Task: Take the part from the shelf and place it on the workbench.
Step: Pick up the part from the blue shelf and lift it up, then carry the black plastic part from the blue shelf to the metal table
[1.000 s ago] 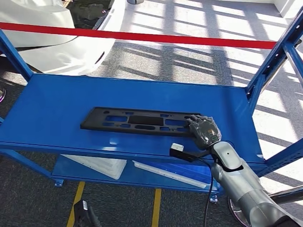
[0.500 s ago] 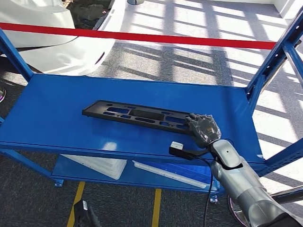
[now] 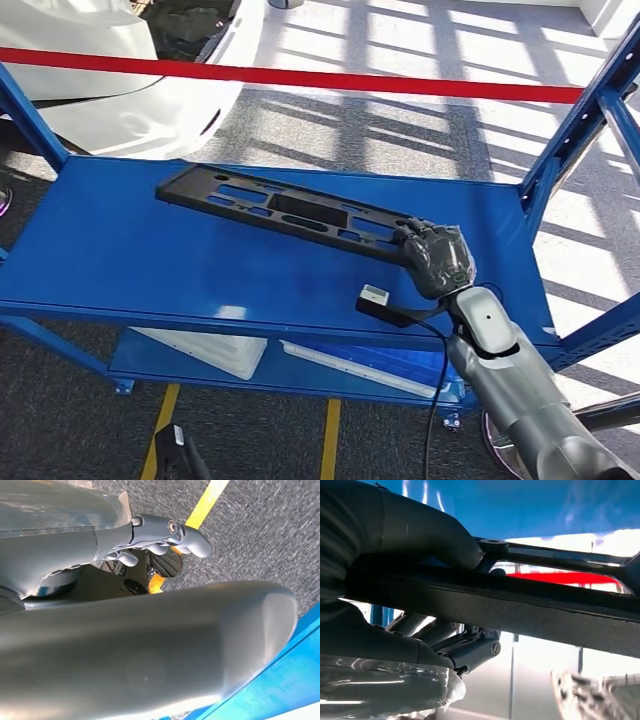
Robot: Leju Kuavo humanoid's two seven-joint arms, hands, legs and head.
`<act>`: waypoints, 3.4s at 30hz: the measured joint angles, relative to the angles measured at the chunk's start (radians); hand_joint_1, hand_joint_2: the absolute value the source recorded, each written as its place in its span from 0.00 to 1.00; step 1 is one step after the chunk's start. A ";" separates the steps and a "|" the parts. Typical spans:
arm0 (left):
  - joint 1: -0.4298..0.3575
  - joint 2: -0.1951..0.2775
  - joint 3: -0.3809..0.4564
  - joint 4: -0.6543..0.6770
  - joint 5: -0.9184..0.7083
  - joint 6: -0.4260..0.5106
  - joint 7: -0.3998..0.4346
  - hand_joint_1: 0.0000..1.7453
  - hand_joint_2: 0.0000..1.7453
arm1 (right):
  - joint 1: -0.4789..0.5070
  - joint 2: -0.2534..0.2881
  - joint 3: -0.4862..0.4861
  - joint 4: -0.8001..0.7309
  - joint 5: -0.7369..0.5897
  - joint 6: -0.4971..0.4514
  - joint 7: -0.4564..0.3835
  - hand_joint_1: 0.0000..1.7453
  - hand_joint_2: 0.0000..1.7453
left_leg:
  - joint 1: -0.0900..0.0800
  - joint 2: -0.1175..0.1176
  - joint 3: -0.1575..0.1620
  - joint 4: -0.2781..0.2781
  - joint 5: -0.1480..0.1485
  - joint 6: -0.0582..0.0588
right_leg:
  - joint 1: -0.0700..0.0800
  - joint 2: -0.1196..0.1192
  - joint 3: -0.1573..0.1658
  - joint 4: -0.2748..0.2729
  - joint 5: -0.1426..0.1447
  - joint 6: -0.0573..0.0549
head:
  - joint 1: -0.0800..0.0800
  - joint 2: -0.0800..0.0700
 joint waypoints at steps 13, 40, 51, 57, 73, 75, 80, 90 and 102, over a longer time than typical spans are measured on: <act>0.010 0.000 0.007 0.000 0.000 0.023 -0.024 0.00 0.00 | 0.270 -0.025 -0.078 -0.471 0.061 -0.076 0.064 1.00 1.00 | 0.000 0.000 -0.001 0.000 0.000 0.000 | 0.000 -0.001 -0.001 0.000 0.000 0.000 | 0.000 0.000; 0.037 0.005 0.082 0.000 0.000 0.055 -0.114 0.00 1.00 | 0.789 0.015 -0.099 -0.884 0.317 -0.186 0.098 1.00 1.00 | 0.000 0.000 -0.001 -0.001 -0.001 0.000 | 0.000 -0.002 0.000 0.000 -0.002 0.000 | 0.000 0.000; 0.038 0.005 0.085 0.000 0.000 0.038 -0.123 0.00 1.00 | 0.807 0.020 -0.102 -0.899 0.317 -0.186 0.083 1.00 1.00 | 0.000 0.000 -0.001 -0.001 -0.001 0.000 | 0.000 -0.002 0.000 0.000 -0.002 0.000 | 0.000 0.000; 0.039 0.005 0.097 0.000 0.000 0.053 -0.099 0.00 1.00 | 0.812 0.026 -0.103 -0.906 0.317 -0.186 0.078 1.00 1.00 | 0.000 0.000 -0.001 -0.001 -0.001 0.000 | 0.000 -0.002 0.000 0.000 -0.002 0.000 | 0.000 0.000; 0.039 0.005 0.104 0.000 0.000 0.137 -0.030 0.00 1.00 | 0.824 0.035 -0.103 -0.905 0.317 -0.186 0.100 1.00 1.00 | -0.002 0.000 -0.001 0.001 -0.002 0.001 | -0.002 -0.002 0.000 -0.002 -0.001 0.001 | 0.000 0.000; 0.039 0.005 0.104 0.000 0.000 0.144 -0.027 0.00 1.00 | 0.824 0.035 -0.103 -0.905 0.317 -0.186 0.105 1.00 1.00 | -0.005 0.000 -0.001 0.002 -0.003 0.003 | -0.005 -0.002 0.001 -0.003 -0.001 0.003 | 0.000 0.000; 0.039 0.005 0.104 0.000 0.000 0.150 -0.026 0.00 1.00 | 0.824 0.038 -0.103 -0.905 0.317 -0.186 0.113 1.00 1.00 | -0.005 0.003 0.006 -0.013 0.010 0.022 | -0.010 -0.002 -0.001 0.014 -0.019 0.016 | 0.000 0.000; 0.039 0.007 0.105 0.000 0.000 0.153 -0.032 0.00 1.00 | 0.821 0.037 -0.102 -0.899 0.317 -0.187 0.131 1.00 1.00 | -0.002 0.006 0.004 -0.016 0.027 0.011 | -0.017 -0.001 0.051 0.029 -0.040 0.027 | 0.000 0.000; 0.046 0.014 0.107 0.000 0.000 0.160 -0.032 0.00 1.00 | 0.817 0.036 -0.096 -0.886 0.317 -0.187 0.139 1.00 1.00 | 0.006 0.004 -0.039 0.228 -0.133 -0.033 | -0.001 -0.012 -0.023 -0.004 0.032 -0.034 | -0.002 0.000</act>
